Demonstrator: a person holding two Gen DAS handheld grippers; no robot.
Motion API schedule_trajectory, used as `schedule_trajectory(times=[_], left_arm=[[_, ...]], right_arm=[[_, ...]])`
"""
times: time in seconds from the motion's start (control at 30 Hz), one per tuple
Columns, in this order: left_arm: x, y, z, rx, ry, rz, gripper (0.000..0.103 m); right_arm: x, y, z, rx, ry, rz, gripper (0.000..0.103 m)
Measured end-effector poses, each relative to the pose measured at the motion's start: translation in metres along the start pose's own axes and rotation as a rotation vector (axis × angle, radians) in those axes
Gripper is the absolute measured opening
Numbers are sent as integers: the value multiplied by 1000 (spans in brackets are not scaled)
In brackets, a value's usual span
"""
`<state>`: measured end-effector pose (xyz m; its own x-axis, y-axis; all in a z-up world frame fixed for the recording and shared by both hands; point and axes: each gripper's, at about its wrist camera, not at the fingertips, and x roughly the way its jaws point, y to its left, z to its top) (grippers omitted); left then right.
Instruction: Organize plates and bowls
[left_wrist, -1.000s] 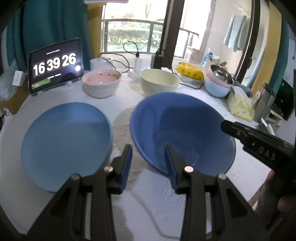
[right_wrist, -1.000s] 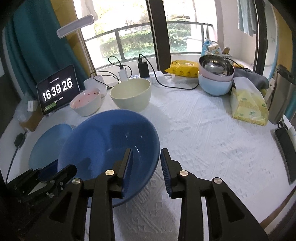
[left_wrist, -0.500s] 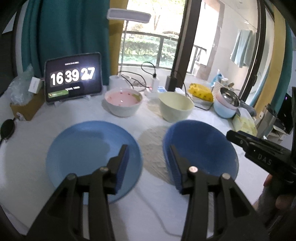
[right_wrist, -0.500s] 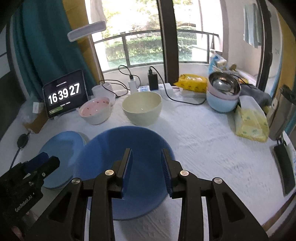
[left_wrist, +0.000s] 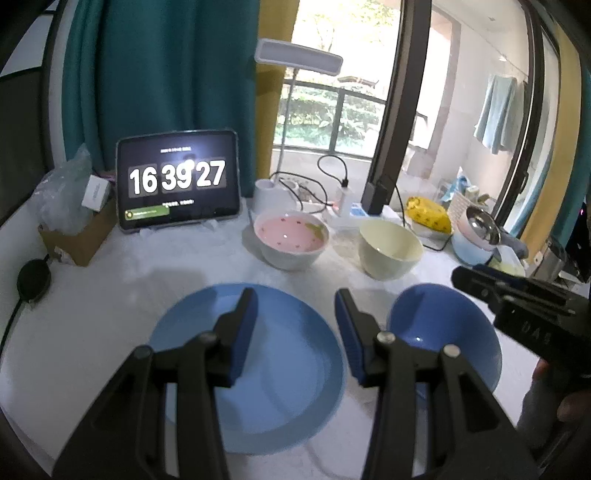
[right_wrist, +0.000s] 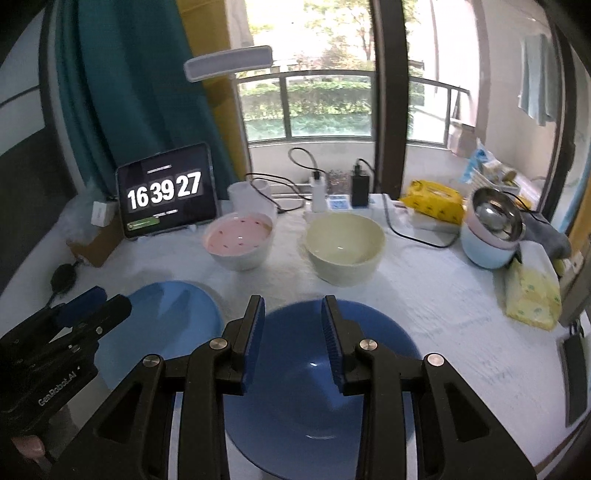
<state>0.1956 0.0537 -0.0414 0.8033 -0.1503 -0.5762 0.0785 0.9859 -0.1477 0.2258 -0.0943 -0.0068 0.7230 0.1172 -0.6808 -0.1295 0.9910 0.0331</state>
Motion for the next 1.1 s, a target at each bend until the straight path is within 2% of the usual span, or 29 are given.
schedule_trajectory(times=[0.47, 0.67, 0.9, 1.1], left_arm=[[20, 34, 36, 4, -12, 25, 45], [37, 51, 52, 3, -6, 28, 45], [77, 60, 66, 5, 69, 5, 45], [114, 61, 74, 22, 154, -10, 45]], right_arm=[[37, 40, 44, -38, 40, 77, 33], [56, 52, 59, -72, 49, 68, 33], [88, 58, 78, -96, 97, 49, 33], [124, 59, 87, -132, 143, -10, 33]])
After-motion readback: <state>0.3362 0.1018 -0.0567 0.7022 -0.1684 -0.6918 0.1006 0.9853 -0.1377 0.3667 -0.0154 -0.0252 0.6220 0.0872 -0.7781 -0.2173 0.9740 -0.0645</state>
